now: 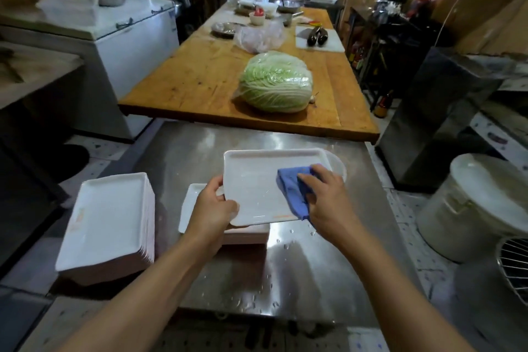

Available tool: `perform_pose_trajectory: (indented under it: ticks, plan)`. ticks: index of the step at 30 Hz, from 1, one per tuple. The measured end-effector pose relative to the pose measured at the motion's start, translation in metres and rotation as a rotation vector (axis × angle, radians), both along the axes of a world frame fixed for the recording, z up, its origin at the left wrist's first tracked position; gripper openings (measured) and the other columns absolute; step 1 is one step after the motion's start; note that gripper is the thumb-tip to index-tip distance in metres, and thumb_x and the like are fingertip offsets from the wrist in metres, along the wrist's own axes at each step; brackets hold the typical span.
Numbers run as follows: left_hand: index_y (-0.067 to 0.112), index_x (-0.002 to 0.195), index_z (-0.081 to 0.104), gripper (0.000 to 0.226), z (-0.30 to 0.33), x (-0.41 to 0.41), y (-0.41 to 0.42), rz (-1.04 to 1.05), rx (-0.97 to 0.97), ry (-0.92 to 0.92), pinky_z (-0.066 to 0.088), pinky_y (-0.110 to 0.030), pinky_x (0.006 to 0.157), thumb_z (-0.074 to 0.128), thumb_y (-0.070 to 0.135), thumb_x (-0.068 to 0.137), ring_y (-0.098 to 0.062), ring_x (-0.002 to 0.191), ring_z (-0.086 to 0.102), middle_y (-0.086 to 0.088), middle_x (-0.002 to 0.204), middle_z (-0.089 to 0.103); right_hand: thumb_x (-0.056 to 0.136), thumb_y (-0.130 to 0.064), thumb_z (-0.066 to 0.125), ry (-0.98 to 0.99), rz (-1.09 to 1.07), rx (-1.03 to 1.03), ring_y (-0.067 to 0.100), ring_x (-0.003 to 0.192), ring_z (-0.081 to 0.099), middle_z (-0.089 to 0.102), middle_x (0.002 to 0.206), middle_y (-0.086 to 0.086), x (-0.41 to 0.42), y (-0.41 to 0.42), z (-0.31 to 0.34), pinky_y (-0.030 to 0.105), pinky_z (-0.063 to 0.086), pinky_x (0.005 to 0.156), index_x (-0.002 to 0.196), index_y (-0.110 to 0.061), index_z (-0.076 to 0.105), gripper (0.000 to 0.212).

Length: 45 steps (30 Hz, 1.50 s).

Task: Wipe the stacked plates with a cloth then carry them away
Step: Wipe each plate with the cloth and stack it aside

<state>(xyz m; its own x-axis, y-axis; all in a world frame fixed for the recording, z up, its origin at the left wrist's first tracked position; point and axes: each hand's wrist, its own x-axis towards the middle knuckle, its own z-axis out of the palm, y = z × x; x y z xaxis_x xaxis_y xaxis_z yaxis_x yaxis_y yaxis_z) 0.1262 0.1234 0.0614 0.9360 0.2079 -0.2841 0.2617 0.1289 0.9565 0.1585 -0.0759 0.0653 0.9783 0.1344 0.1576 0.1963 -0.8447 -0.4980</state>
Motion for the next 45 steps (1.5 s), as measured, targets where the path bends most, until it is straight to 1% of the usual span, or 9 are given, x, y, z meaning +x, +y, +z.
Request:
perform_pose_trajectory:
  ticks: [7,12,15,20,23,30,36,43,45]
  plan:
    - [0.01,0.118,0.056,0.052,0.005,-0.047,0.039,-0.094,-0.096,-0.05,0.053,-0.028,0.053,0.043,-0.02,0.078,-0.021,0.067,0.069,-0.009,0.08,0.071,0.089,-0.008,0.06,-0.128,0.275,0.012,0.026,0.13,0.033,0.041,0.139,0.013,-0.061,0.081,0.008,0.01,0.019,0.101,0.13,-0.006,0.054,0.041]
    - [0.022,0.117,0.057,0.051,0.011,-0.077,0.061,-0.184,-0.126,-0.094,0.055,-0.034,0.054,0.044,-0.016,0.085,-0.02,0.069,0.071,-0.009,0.087,0.072,0.092,-0.009,0.054,-0.153,0.407,0.065,0.017,0.122,0.041,0.043,0.136,0.014,-0.086,0.137,0.022,0.026,0.032,0.107,0.129,-0.001,0.052,0.038]
    - [0.025,0.125,0.053,0.059,0.015,-0.085,0.078,-0.177,0.009,-0.121,0.049,-0.024,0.049,0.045,-0.015,0.083,-0.009,0.057,0.064,0.002,0.068,0.068,0.081,-0.011,0.056,-0.249,0.427,-0.046,0.038,0.114,0.053,0.053,0.126,0.024,-0.084,0.154,0.033,0.045,0.045,0.095,0.121,0.006,0.057,0.044]
    - [0.025,0.14,0.042,0.066,0.025,-0.093,0.091,-0.147,0.118,-0.088,0.042,-0.037,0.065,0.049,-0.01,0.084,-0.019,0.066,0.054,-0.021,0.087,0.063,0.084,-0.008,0.055,-0.357,0.411,-0.165,0.038,0.122,0.048,0.049,0.133,0.024,-0.078,0.167,0.042,0.043,0.039,0.1,0.117,0.005,0.058,0.035]
    - [0.025,0.122,0.057,0.057,0.032,-0.094,0.094,-0.157,0.085,-0.113,0.04,-0.043,0.072,0.049,-0.011,0.079,-0.031,0.078,0.053,-0.034,0.093,0.06,0.087,-0.007,0.054,-0.415,0.394,-0.197,0.037,0.114,0.053,0.051,0.131,0.022,-0.07,0.165,0.046,0.04,0.043,0.092,0.112,0.002,0.059,0.027]
    - [0.024,0.098,0.064,0.053,0.034,-0.095,0.082,-0.208,-0.021,-0.128,0.053,-0.034,0.065,0.042,-0.021,0.08,-0.02,0.072,0.067,-0.009,0.083,0.071,0.088,-0.008,0.052,-0.374,0.306,-0.18,0.032,0.088,0.05,0.052,0.112,0.013,-0.059,0.128,0.045,0.032,0.028,0.066,0.1,-0.005,0.054,0.012]
    - [0.027,0.104,0.062,0.054,0.034,-0.092,0.064,-0.191,-0.028,-0.088,0.055,-0.04,0.071,0.043,-0.019,0.081,-0.023,0.075,0.067,-0.009,0.087,0.071,0.087,-0.011,0.052,-0.255,0.118,-0.043,0.037,0.087,0.054,0.044,0.116,0.014,-0.06,0.105,0.042,0.045,0.047,0.072,0.104,-0.006,0.052,0.017]
    - [0.021,0.117,0.06,0.057,0.04,-0.092,0.041,-0.219,0.033,-0.122,0.05,-0.028,0.062,0.043,-0.02,0.081,-0.021,0.069,0.066,-0.014,0.083,0.071,0.09,-0.011,0.049,-0.354,0.147,0.029,0.038,0.076,0.05,0.052,0.101,0.017,-0.054,0.122,0.055,0.037,0.027,0.058,0.093,-0.006,0.052,0.007]
    - [0.024,0.118,0.059,0.059,0.039,-0.092,0.038,-0.212,0.04,-0.122,0.05,-0.025,0.058,0.043,-0.019,0.081,-0.018,0.067,0.067,-0.012,0.083,0.071,0.091,-0.011,0.048,-0.344,0.157,0.046,0.039,0.077,0.051,0.053,0.099,0.017,-0.051,0.112,0.054,0.042,0.036,0.059,0.092,-0.007,0.049,0.004]
